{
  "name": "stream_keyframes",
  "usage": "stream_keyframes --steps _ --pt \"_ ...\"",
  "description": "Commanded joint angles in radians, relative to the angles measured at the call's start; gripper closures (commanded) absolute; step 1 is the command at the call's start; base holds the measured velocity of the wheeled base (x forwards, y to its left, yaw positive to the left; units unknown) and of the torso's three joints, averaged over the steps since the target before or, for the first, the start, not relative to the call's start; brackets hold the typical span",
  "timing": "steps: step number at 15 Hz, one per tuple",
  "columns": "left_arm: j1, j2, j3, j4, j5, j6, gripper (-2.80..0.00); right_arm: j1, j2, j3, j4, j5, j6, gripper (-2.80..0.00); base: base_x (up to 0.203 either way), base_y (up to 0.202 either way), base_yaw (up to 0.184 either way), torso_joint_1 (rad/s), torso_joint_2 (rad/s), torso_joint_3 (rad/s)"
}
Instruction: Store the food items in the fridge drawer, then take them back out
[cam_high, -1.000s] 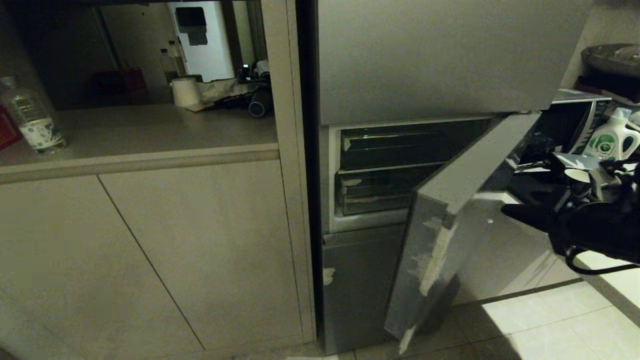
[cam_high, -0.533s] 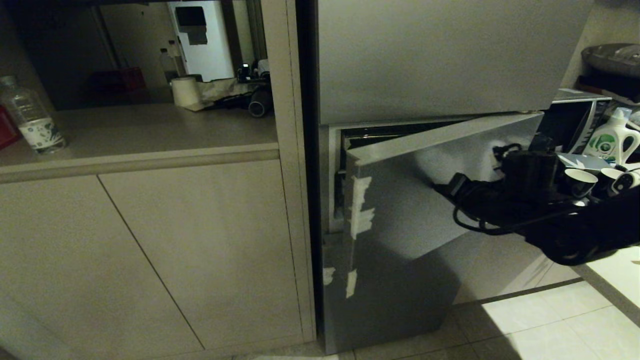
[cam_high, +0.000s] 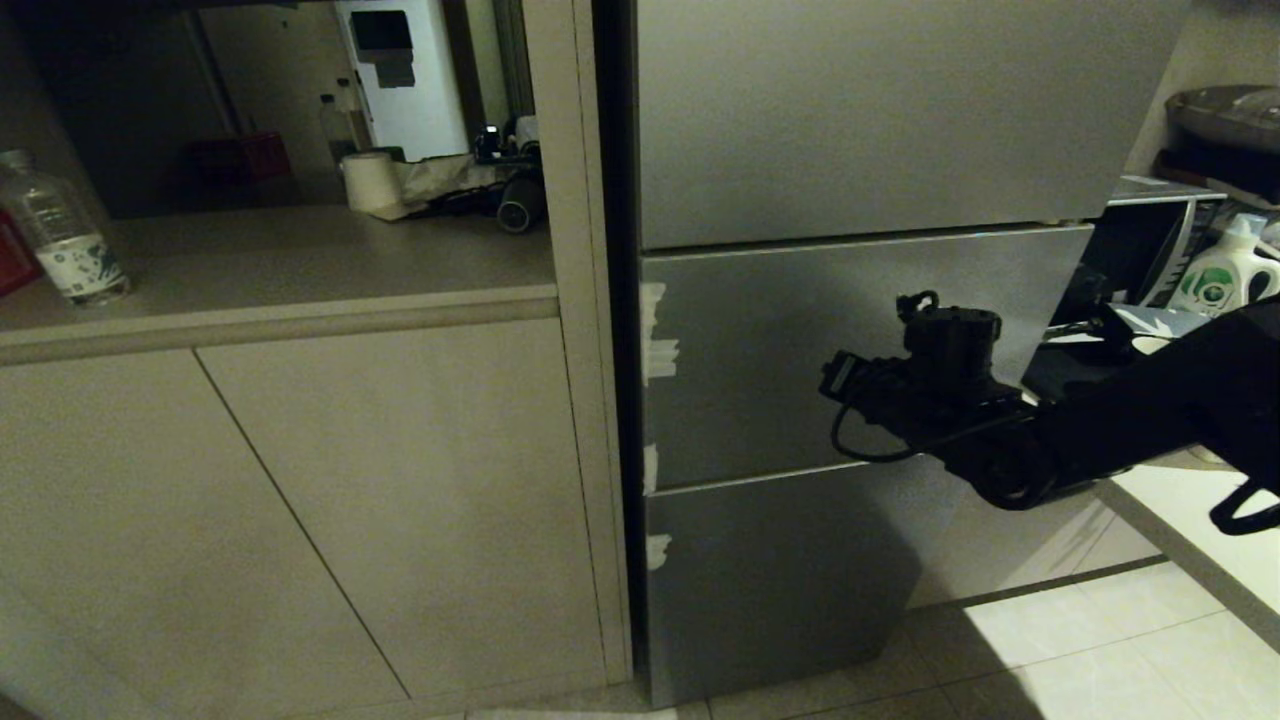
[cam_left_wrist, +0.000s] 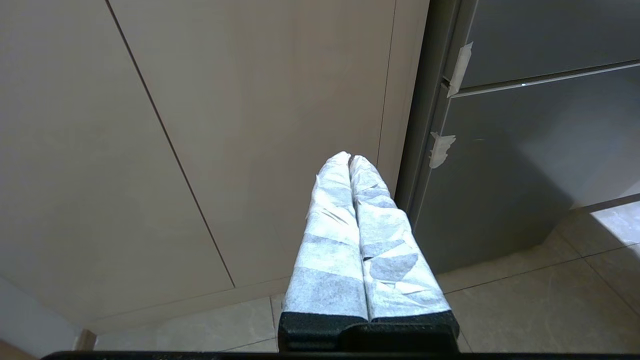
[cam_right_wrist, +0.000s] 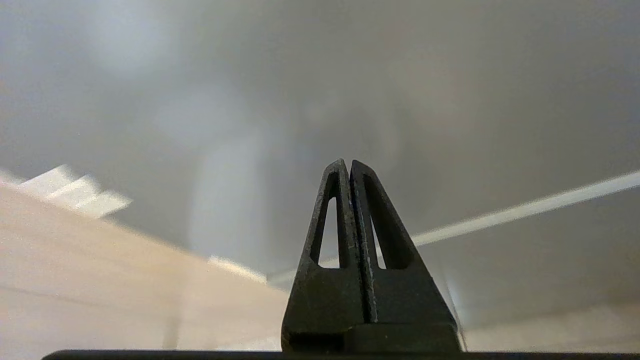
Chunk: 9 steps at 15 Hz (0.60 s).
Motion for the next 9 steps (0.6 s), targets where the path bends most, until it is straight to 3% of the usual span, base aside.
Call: stream_keyframes --steps 1,5,9 --pt "0.0 0.0 0.001 -0.001 0.0 0.0 0.0 -0.006 -0.203 0.144 -0.004 0.002 0.001 0.0 0.0 0.0 0.0 0.0 0.0 0.0" --pt "0.0 0.0 0.0 0.0 0.0 0.0 0.0 -0.049 -0.602 0.404 0.042 0.002 -0.028 0.0 0.0 0.0 0.0 0.0 0.0 0.0" --pt "0.0 0.001 0.0 0.0 0.0 0.0 0.0 -0.133 -1.226 0.694 0.195 -0.004 -0.207 0.0 0.0 0.0 0.0 0.0 0.0 0.0"
